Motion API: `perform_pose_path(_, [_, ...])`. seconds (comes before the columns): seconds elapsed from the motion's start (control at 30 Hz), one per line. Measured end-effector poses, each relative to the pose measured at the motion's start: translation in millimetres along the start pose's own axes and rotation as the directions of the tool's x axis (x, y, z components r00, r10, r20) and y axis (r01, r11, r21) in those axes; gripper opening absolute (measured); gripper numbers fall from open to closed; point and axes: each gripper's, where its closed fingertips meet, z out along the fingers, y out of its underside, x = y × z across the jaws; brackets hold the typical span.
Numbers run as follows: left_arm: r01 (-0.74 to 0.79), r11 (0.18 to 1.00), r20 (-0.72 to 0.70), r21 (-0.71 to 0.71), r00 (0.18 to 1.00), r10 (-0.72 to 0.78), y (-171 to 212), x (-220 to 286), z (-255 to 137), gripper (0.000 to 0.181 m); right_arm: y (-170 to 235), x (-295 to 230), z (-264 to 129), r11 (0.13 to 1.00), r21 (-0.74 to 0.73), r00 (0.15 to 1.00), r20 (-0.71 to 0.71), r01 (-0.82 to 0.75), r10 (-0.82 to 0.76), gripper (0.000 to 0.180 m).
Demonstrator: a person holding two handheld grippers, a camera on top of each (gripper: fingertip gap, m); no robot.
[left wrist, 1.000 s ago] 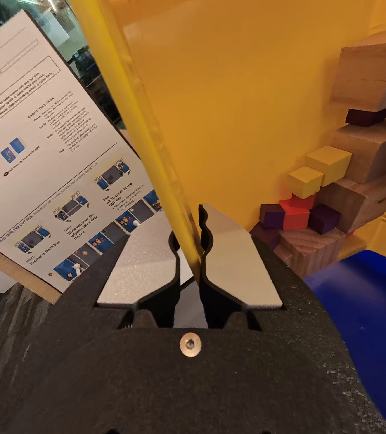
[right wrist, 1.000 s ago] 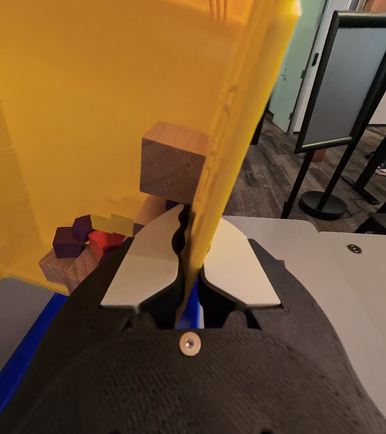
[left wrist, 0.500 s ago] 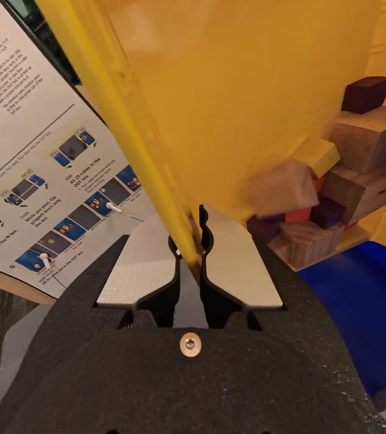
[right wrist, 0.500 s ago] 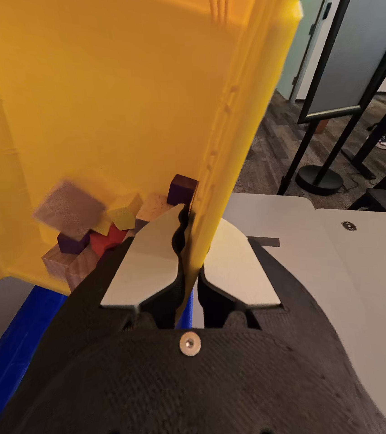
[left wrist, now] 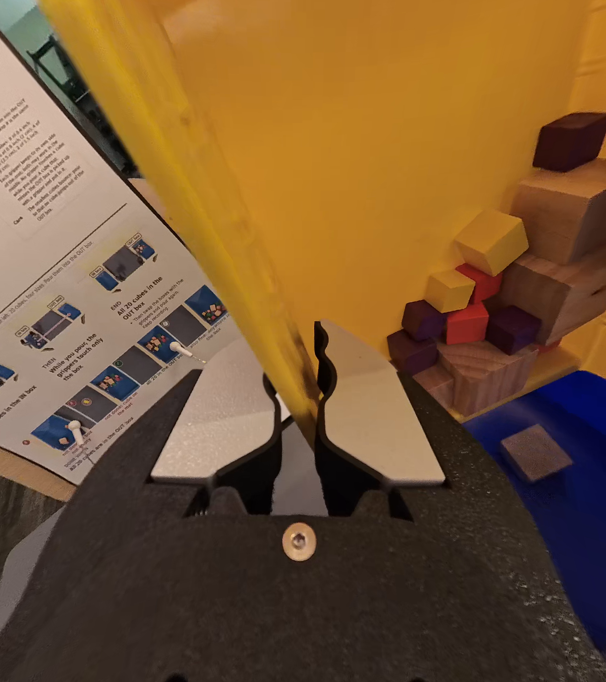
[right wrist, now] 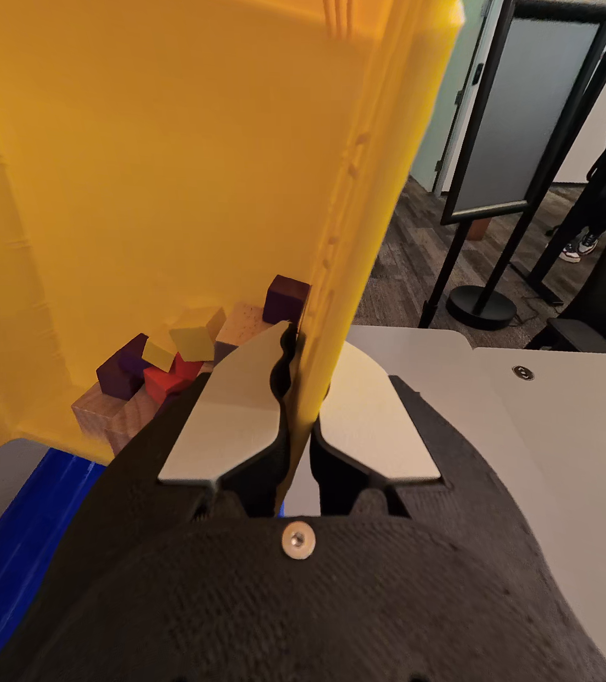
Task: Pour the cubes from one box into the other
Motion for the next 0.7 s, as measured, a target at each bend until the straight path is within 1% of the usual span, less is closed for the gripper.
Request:
perform_pose_path(0.07, [0.013,0.999,0.011,0.033,1.000,-0.013,-5,-2,-10,0.014,-13,-2,-11,0.999,0.037,0.999,-0.022,0.041,-0.040,0.003])
perform_pose_path(0.13, [0.040,0.995,-0.010,0.088,0.999,-0.039,-12,-4,-16,0.013,-19,-3,-13,0.996,0.086,1.000,-0.010,0.028,-0.028,0.004])
perform_pose_path(0.17, [0.035,0.996,-0.015,0.086,0.999,-0.034,-11,-4,-15,0.014,-17,-3,-10,0.996,0.093,1.000,0.005,0.014,-0.015,0.004])
perform_pose_path(0.2, [0.022,0.998,-0.006,0.066,1.000,-0.021,-8,-5,-11,0.013,-13,-4,-7,0.997,0.075,1.000,0.008,0.008,-0.009,0.004])
perform_pose_path(0.27, [0.030,0.999,0.013,0.026,0.999,-0.030,-2,-8,-6,0.012,-11,-5,-7,0.999,0.033,0.999,-0.029,0.044,-0.043,0.003])
perform_pose_path(0.33, [0.040,0.998,0.014,0.040,0.999,-0.040,-2,-11,-5,0.010,-13,-7,-9,0.997,0.040,0.997,-0.047,0.060,-0.058,0.003])
perform_pose_path(0.43, [0.041,0.998,-0.001,0.037,0.999,-0.041,-1,-12,-7,0.010,-11,-10,-6,0.999,0.036,0.999,-0.019,0.040,-0.039,0.004])
perform_pose_path(0.57, [0.051,0.997,0.006,0.056,0.999,-0.051,-2,-16,-10,0.009,-16,-12,-10,0.997,0.050,0.997,-0.040,0.066,-0.064,0.004])
perform_pose_path(0.7, [0.046,0.998,0.008,0.036,0.999,-0.047,1,-15,-7,0.010,-12,-13,-6,0.998,0.033,0.998,-0.033,0.062,-0.061,0.004])
